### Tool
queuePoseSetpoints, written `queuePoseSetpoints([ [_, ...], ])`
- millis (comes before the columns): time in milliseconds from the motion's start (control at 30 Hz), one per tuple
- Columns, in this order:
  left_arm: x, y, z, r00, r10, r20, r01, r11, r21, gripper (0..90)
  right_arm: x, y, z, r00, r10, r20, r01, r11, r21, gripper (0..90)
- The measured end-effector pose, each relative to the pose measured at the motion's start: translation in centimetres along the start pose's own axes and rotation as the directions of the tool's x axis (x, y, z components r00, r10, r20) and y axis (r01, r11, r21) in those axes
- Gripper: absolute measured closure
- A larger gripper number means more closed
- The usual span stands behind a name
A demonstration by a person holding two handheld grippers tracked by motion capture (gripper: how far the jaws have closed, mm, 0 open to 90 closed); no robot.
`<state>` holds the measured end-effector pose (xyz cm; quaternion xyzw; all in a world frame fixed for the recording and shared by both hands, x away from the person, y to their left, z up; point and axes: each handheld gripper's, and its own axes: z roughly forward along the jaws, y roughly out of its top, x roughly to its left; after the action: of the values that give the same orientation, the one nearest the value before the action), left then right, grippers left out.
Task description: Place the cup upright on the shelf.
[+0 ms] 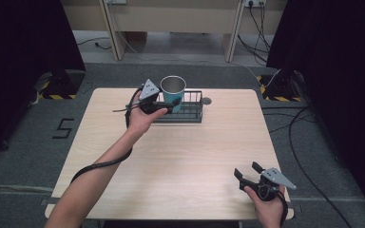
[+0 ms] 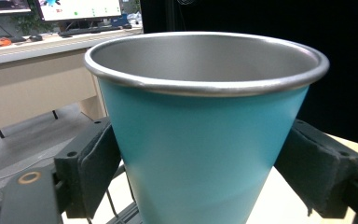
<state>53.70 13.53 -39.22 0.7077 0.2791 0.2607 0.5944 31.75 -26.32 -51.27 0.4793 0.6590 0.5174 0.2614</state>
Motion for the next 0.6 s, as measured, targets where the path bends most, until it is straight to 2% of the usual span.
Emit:
queuePoseSetpoints([
  [600, 1.0, -0.1, 1.3, 0.9993, -0.02, -0.033, 0.021, 0.9997, 0.015, 16.2, 0.0, 0.0, 0.0, 1.0, 0.005, -0.001, -0.005, 1.0, -0.001, 17.9],
])
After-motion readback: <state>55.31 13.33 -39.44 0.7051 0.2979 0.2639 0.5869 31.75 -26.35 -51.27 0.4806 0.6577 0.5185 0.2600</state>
